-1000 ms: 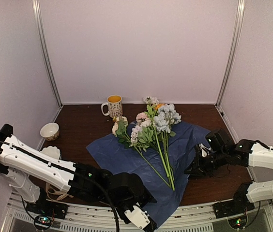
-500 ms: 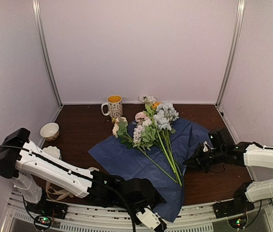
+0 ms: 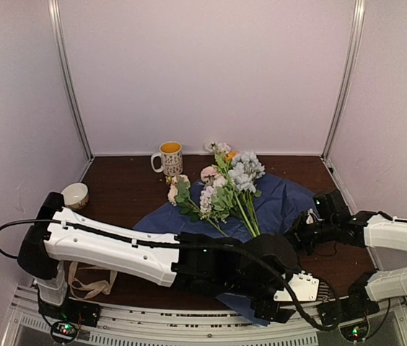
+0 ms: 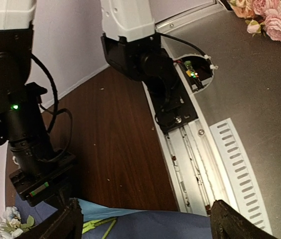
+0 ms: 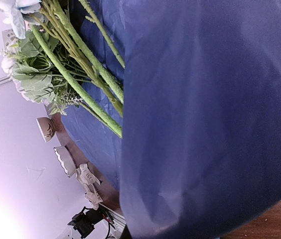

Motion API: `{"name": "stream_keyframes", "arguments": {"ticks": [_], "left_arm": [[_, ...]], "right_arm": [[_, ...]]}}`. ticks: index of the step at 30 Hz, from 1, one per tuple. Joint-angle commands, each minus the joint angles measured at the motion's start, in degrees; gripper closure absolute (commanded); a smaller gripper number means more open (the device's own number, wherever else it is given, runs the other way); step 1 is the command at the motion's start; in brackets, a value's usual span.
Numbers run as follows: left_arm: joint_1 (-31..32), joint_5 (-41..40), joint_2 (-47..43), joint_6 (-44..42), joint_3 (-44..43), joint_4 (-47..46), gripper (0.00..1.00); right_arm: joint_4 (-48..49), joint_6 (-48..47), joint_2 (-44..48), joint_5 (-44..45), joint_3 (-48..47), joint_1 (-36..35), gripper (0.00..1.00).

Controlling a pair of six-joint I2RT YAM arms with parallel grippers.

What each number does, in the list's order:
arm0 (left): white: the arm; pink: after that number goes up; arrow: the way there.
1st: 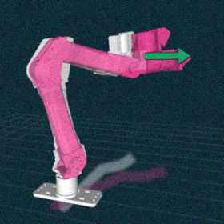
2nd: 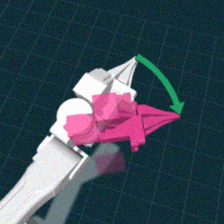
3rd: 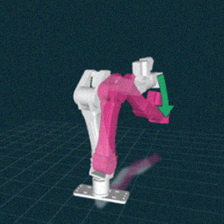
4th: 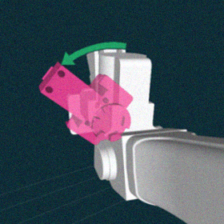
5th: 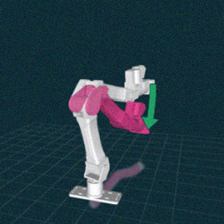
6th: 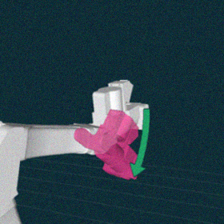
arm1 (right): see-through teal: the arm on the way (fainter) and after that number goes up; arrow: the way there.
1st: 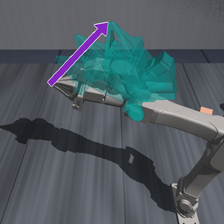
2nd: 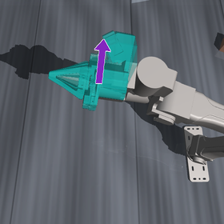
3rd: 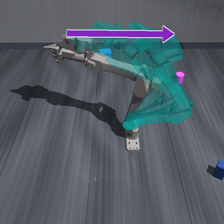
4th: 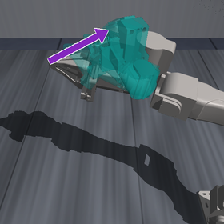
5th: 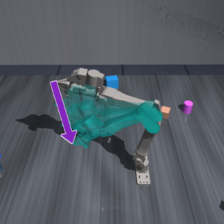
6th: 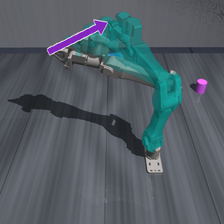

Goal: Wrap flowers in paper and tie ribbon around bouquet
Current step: Pick up the bottom corner of the flattened wrapping paper from the center of the board.

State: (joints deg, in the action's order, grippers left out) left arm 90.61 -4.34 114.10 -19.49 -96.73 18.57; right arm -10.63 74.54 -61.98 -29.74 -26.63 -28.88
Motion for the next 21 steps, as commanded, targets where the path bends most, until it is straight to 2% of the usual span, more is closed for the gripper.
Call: {"name": "stream_keyframes", "arguments": {"ticks": [1, 4, 7, 10, 17, 21], "left_arm": [[1.2, 0.4, 5.7, 5.5, -6.7, 12.0, 0.08], [1.5, -2.0, 8.8, 3.9, -10.6, 14.2, 0.08], [1.7, -8.1, 11.6, -1.6, -11.8, 14.0, 0.08], [1.8, -8.3, 13.9, -4.0, -11.7, 14.1, 0.08], [3.7, -8.5, 14.3, -1.7, -11.6, 14.5, 0.07], [3.9, -10.5, 15.2, 5.4, -13.4, 17.5, 0.07]], "right_arm": [[-0.3, -1.9, -0.4, 2.7, -0.7, 0.8, 1.00], [-1.2, -2.7, -0.4, 3.3, -1.2, 0.8, 1.00], [-1.9, -3.6, -0.4, 4.5, -1.7, 1.1, 1.00], [-2.6, -4.8, -0.9, 5.3, -2.2, 1.3, 1.00], [-3.1, -6.1, -1.8, 7.0, -2.6, 1.4, 1.00], [-5.2, -7.3, -1.6, 8.6, -3.8, 1.5, 1.00]]}}
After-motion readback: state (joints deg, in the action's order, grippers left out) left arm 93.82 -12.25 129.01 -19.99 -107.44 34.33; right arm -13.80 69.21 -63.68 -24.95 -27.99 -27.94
